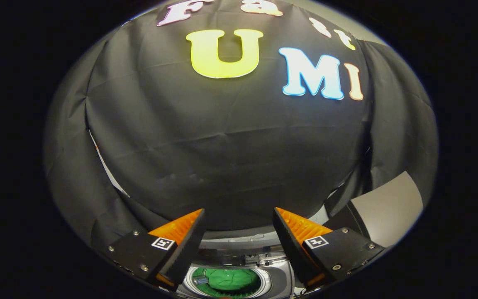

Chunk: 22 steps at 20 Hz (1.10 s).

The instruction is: Put the clothes into the washing machine and then close the washing machine lid.

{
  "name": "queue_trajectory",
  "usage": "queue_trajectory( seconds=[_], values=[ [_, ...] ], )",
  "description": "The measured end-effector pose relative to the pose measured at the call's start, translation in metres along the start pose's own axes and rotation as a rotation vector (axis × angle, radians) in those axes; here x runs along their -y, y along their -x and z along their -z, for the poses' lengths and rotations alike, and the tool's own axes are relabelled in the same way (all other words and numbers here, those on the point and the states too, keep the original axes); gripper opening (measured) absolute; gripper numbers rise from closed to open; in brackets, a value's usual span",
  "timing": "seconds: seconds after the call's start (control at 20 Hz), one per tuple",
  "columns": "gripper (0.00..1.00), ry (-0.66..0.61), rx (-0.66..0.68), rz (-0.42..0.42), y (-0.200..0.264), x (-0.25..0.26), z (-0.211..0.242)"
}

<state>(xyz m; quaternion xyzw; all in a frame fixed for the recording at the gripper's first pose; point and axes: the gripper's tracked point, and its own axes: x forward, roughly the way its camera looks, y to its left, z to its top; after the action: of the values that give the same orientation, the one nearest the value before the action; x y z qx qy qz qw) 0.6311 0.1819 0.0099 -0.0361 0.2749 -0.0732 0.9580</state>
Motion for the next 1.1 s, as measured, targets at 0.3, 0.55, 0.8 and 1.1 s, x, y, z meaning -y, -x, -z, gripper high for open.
queue_trajectory(
  seconds=[0.3,0.55,0.8,1.1],
  values=[
    [0.98,0.073,-0.098,-0.018,-0.023,-0.010,0.021],
    [0.98,0.057,-0.116,-0.041,-0.028,-0.015,0.034],
    [0.96,0.026,-0.084,-0.062,-0.029,-0.016,0.035],
    [0.97,0.028,-0.032,-0.056,-0.026,-0.017,0.034]
  ],
)
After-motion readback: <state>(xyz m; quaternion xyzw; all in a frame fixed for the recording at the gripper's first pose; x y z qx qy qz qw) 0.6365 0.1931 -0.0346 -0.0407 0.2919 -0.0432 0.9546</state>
